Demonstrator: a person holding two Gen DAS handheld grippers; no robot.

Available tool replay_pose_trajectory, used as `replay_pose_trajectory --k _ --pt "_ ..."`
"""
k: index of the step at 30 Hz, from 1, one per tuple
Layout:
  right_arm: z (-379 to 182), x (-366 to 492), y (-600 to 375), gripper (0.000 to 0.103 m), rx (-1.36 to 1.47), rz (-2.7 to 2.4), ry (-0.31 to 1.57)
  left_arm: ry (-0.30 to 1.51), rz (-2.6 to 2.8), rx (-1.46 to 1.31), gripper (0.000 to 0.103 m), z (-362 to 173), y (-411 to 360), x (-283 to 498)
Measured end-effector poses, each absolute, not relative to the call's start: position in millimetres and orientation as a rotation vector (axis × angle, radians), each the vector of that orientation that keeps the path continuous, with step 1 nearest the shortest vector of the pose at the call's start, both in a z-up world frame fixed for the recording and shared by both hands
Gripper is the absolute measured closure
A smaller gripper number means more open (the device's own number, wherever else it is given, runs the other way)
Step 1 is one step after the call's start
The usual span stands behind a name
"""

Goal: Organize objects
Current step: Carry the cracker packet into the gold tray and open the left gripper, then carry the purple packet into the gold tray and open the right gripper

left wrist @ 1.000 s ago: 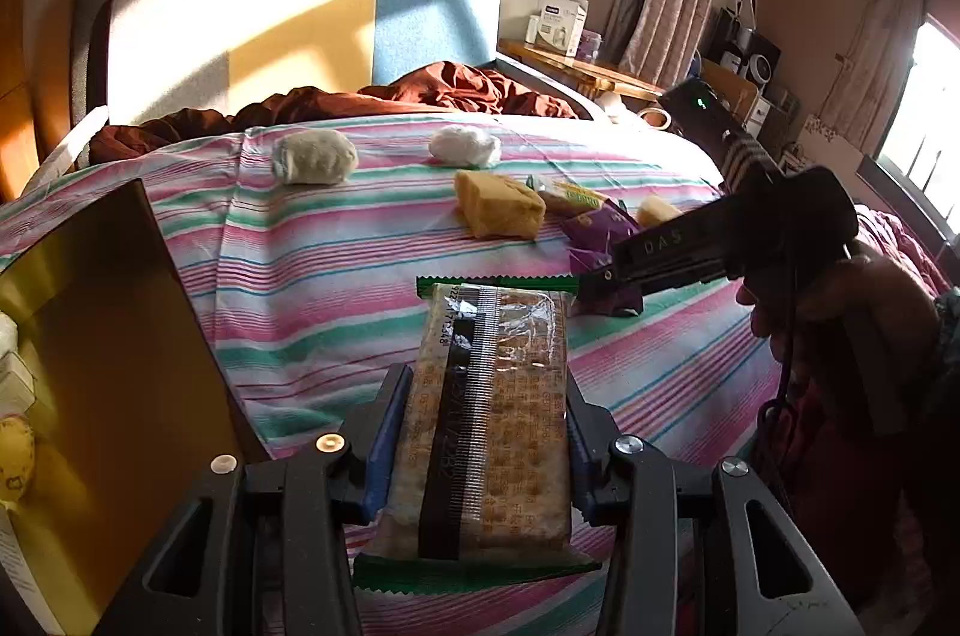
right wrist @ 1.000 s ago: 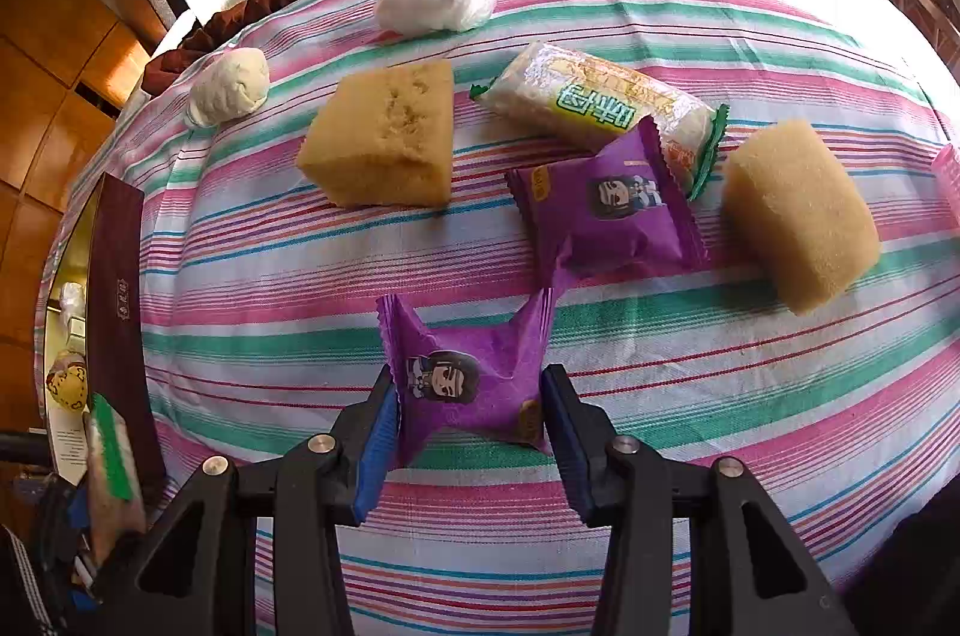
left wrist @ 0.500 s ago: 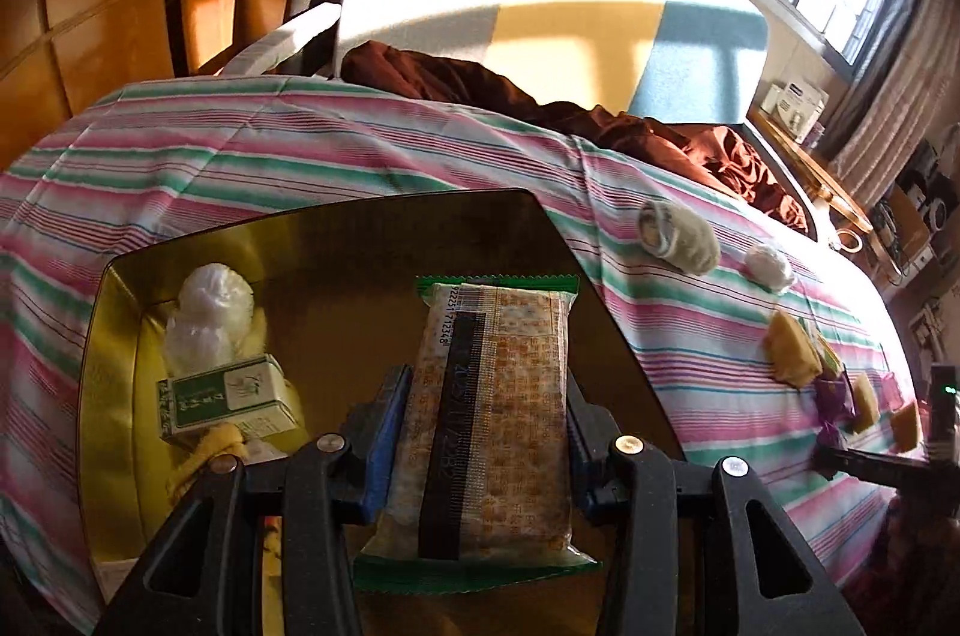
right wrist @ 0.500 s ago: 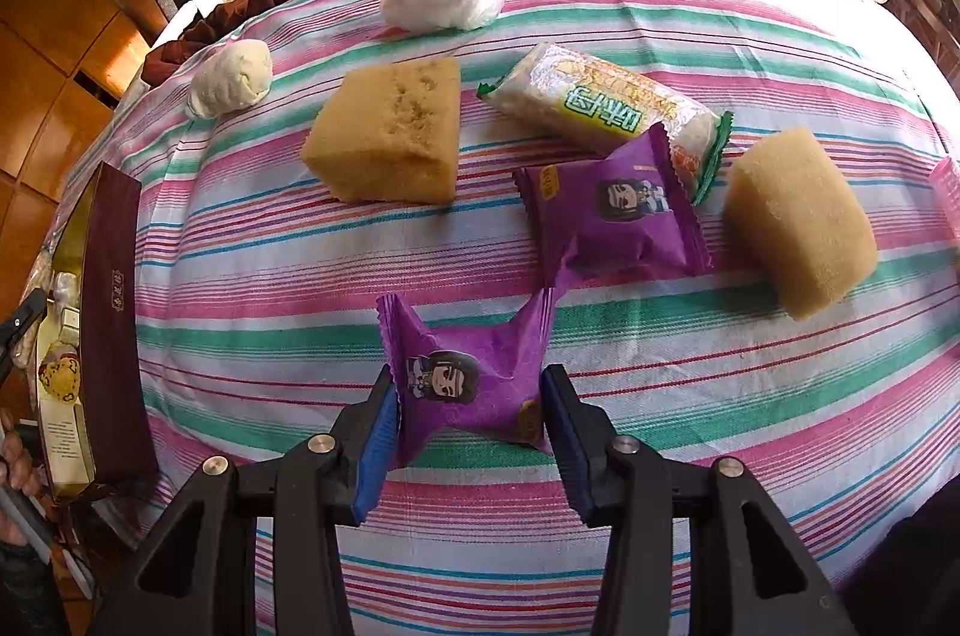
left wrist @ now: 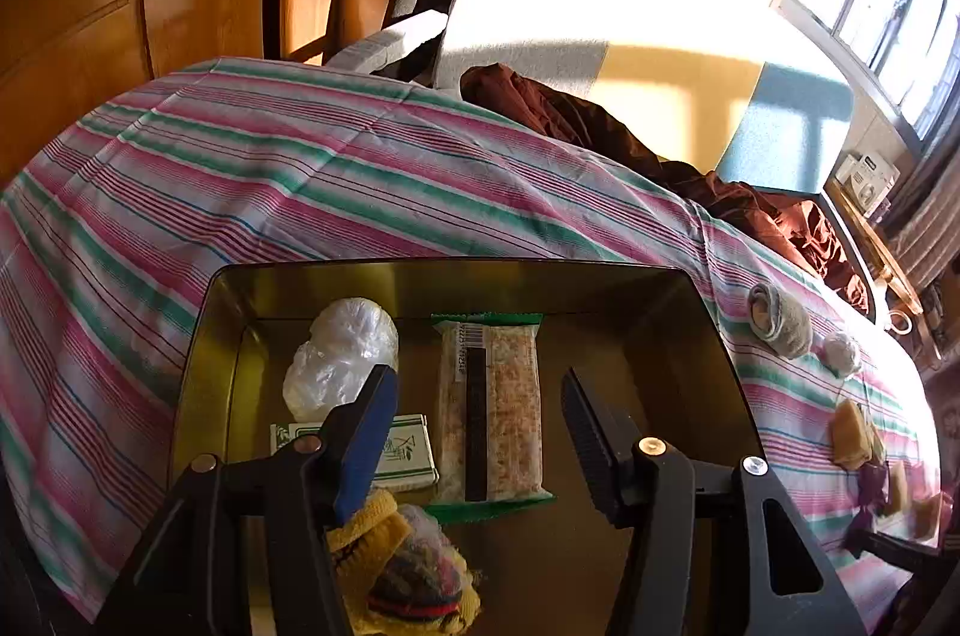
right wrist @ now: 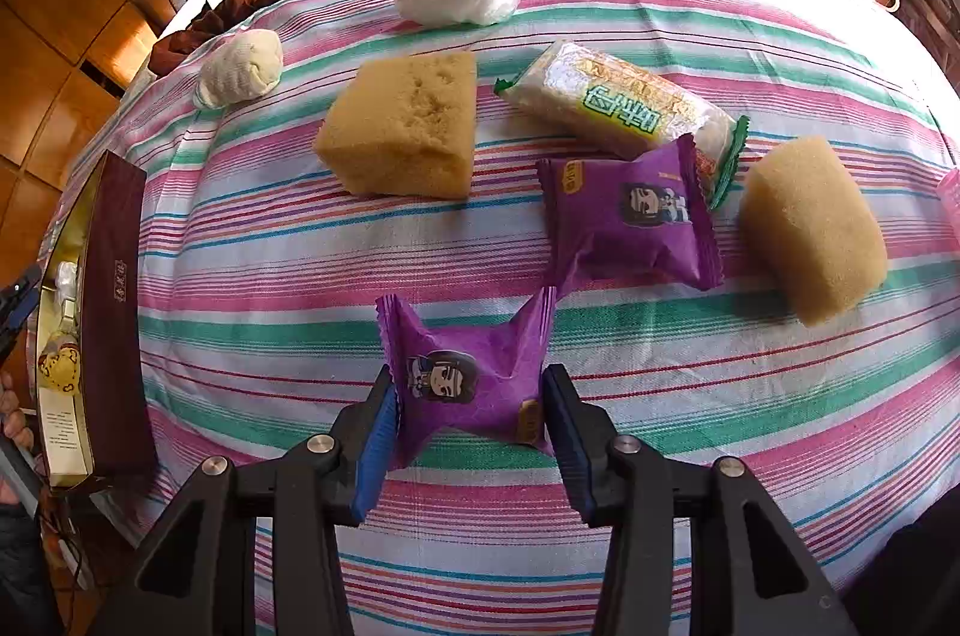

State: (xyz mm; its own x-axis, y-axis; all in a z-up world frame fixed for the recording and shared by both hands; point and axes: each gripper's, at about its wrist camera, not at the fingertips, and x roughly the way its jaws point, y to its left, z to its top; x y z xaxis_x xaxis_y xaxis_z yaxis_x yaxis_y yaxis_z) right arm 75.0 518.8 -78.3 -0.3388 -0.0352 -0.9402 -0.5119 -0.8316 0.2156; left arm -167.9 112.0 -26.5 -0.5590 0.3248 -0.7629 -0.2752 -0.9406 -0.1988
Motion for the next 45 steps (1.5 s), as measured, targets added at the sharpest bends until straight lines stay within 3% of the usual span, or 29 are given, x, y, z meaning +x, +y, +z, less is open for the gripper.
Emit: replay_pose_trajectory --k 4,21,33,42,45 --pt "-77 71 511 0.056 -1.616 2.265 0.677 0.004 2.544 -1.121 0.036 -14 109 -127" --pt "-66 55 447 0.056 -1.702 2.468 0.447 0.13 2.538 -0.999 0.036 -10 103 -39" --pt "-11 12 328 0.056 -1.569 2.859 0.381 -0.001 2.593 -0.991 0.028 -1 64 -42" --pt "-30 -23 235 0.056 -1.708 2.967 0.342 -0.102 2.706 -1.01 0.028 1 6 -51" --pt "-44 -32 210 0.048 -1.774 2.99 0.376 -0.136 2.729 -1.033 0.028 -3 -8 -53"
